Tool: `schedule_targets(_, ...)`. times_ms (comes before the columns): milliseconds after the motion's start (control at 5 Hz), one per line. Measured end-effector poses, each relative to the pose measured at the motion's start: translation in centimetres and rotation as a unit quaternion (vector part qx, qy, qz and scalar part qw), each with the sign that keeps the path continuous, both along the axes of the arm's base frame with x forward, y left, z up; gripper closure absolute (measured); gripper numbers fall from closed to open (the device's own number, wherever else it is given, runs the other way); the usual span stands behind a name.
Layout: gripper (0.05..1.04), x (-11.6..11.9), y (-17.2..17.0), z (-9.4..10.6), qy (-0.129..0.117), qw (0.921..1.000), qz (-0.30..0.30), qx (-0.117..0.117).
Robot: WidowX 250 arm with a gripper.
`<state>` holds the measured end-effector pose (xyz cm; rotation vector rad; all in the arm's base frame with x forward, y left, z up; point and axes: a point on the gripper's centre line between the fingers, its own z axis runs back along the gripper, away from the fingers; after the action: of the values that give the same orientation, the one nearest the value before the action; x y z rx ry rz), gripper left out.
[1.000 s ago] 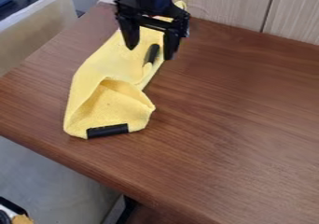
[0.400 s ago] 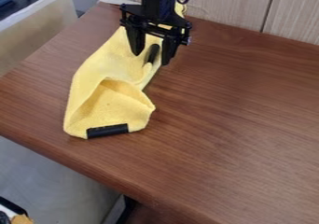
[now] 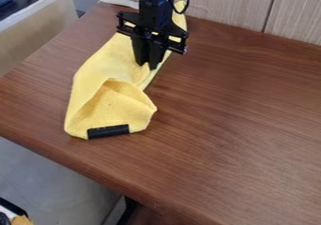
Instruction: Unfold the cloth from top right to bottom left
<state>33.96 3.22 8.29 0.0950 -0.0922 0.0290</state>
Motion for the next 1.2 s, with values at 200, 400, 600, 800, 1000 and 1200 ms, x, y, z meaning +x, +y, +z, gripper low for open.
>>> schedule_targets(200, 1.006, -0.1, 0.0, -0.1, 0.002, 1.0, -0.001, 0.001)
schedule_targets(400, 1.023, -0.1, -0.1, 0.0, 0.0, 1.0, -0.001, -0.002)
schedule_targets(600, 1.024, -0.2, -0.1, 1.9, -0.021, 0.9998, 0.0, -0.001)
schedule_targets(800, 1.024, -0.9, 1.5, 4.4, -0.057, 0.9982, 0.016, 0.009)
schedule_targets(1000, 1.024, -2.1, 3.6, 6.6, -0.071, 0.9967, 0.038, 0.007)
schedule_targets(1200, 1.024, -2.8, 7.4, 7.9, -0.075, 0.9932, 0.089, 0.003)
